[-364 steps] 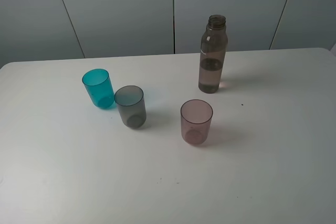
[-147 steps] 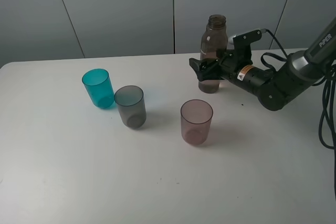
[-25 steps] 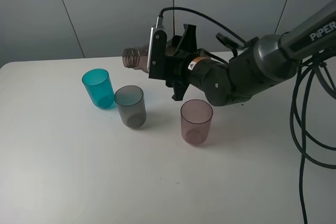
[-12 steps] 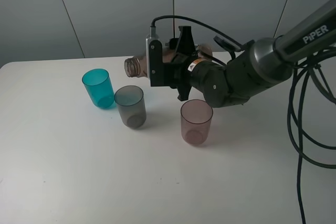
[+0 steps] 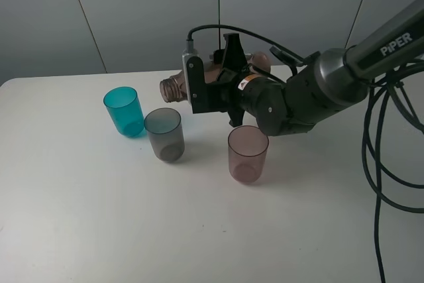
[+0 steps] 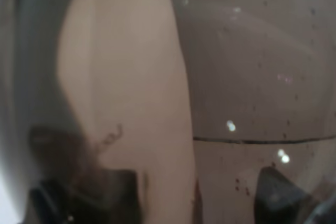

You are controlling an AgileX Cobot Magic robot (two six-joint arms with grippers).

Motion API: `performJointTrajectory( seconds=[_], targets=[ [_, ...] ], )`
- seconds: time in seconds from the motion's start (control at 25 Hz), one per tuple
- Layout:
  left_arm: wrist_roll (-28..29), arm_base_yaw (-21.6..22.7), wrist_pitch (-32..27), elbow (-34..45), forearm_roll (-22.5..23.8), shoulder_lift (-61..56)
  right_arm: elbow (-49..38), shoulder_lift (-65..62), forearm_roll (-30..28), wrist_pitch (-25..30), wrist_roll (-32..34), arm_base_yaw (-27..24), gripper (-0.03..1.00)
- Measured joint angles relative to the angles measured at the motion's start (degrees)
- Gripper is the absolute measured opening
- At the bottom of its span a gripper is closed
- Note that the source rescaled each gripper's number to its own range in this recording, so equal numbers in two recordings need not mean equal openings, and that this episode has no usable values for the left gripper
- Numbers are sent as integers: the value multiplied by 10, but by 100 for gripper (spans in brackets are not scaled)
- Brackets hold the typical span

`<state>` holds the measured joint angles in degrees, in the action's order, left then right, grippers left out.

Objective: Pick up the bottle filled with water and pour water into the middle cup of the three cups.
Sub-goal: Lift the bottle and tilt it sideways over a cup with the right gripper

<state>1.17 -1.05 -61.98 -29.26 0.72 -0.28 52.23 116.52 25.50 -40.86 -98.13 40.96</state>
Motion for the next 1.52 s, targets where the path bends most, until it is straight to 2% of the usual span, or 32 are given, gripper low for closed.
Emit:
performJointTrajectory(
  seconds=[0.36,0.84,1.52],
  targets=[
    [0,0,0,0,0,0,0,0,25,-4,-52,1,0],
    [0,0,0,0,0,0,0,0,25,-12,-104,1,0],
    [0,0,0,0,0,0,0,0,25,-20,-147,1,0]
  ],
)
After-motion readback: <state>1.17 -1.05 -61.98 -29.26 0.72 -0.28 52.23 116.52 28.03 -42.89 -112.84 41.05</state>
